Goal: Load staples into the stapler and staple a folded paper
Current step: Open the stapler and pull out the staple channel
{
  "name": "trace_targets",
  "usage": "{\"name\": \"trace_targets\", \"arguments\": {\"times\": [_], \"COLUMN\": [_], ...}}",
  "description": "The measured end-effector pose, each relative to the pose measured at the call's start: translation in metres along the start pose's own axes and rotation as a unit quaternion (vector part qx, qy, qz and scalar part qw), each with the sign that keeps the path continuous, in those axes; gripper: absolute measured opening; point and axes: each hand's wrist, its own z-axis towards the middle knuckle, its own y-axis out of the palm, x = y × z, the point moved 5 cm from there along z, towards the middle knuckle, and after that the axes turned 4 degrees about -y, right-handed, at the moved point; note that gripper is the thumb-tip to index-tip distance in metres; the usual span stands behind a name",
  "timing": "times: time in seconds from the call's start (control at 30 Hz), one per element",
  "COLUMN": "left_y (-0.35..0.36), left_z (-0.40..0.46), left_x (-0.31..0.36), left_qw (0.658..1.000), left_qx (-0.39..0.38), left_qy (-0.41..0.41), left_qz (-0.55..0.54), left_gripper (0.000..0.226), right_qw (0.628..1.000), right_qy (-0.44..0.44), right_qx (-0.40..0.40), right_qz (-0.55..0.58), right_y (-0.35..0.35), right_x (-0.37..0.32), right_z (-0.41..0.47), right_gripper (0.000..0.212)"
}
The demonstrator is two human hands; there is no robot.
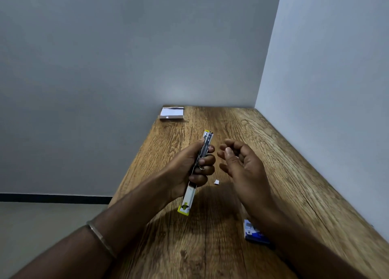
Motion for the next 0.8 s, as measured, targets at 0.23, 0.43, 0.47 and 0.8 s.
{"name": "trace_targets", "arguments": {"times": [0.23, 0.43, 0.47, 0.8], "left_y": [-0.004, -0.011, -0.012, 0.041], "left_z": [0.004, 0.001, 0.001, 0.019], "left_x": [-0.009, -0.001, 0.003, 0.069], "left_qw": [0.996, 0.982, 0.977, 0.702], "left_qx": [0.062, 0.126, 0.137, 0.175], "left_qy": [-0.065, -0.131, -0.147, -0.063], "left_qz": [-0.025, 0.044, 0.069, 0.688], "left_gripper": [0.035, 0.031, 0.030, 0.040], "right_qw": [0.998, 0.971, 0.957, 0.842], "right_qy": [-0.027, 0.185, 0.224, 0.337], "right_qx": [-0.022, -0.027, -0.028, -0.026], "right_qz": [-0.049, 0.147, 0.184, 0.421], "right_y": [0.003, 0.008, 0.010, 0.044], "right_x": [-0.002, 0.014, 0.016, 0.004], "right_z": [0.000, 0.000, 0.000, 0.009], "right_gripper": [0.015, 0.017, 0.019, 0.044]}}
